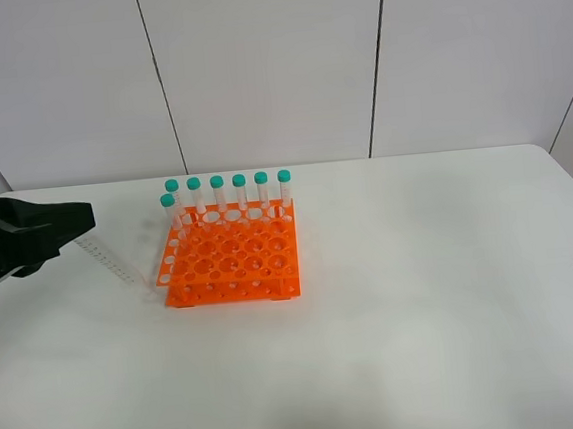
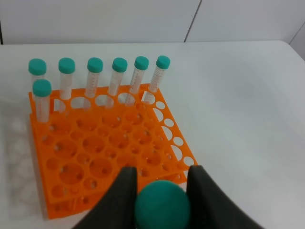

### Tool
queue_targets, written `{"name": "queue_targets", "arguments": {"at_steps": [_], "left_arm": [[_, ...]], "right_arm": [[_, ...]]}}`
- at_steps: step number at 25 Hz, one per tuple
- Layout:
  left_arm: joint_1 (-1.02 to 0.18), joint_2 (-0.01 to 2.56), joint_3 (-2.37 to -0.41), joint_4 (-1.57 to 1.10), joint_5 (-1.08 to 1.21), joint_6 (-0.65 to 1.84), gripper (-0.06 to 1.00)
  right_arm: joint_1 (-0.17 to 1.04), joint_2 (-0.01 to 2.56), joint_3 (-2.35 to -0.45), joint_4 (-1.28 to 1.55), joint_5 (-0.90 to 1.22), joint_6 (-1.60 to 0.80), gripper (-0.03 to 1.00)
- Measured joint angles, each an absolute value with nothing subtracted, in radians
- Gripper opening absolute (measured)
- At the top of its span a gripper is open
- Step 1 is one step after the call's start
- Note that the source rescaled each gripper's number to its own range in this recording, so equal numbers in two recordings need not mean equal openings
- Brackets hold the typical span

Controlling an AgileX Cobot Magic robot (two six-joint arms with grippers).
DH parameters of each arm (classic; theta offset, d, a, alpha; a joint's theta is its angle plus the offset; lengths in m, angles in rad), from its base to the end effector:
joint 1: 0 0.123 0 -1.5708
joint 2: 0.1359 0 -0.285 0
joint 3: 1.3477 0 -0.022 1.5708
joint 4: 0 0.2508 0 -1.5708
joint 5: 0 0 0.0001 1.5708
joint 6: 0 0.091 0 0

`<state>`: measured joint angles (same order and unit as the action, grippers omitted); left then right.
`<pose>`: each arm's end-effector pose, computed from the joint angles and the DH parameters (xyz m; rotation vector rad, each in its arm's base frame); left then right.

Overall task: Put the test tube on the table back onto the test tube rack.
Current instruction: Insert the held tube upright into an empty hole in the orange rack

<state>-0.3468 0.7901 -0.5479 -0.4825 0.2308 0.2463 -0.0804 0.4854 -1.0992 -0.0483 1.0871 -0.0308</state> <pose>0.1514 -0.0651 0.3018 0.1909 1.9500 -0.4822 0.0295 -0.0063 0.4332 0.0547 1.9575 -0.1298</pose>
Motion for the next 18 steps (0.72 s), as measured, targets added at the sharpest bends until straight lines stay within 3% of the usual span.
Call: {"name": "queue_targets", "arguments": {"at_steps": [12,18], "left_arm": [[-0.347,0.790,-0.548,-0.483,0.231,0.246,0.01],[-0.347,0.790,-0.548,-0.483,0.231,0.246,0.01]], "right_arm": [[-0.080,0.143,-0.707,-0.062,1.100,0.077,0.00],[-0.080,0.055,-0.602,-0.056,1.094,0.098,0.00]]}}
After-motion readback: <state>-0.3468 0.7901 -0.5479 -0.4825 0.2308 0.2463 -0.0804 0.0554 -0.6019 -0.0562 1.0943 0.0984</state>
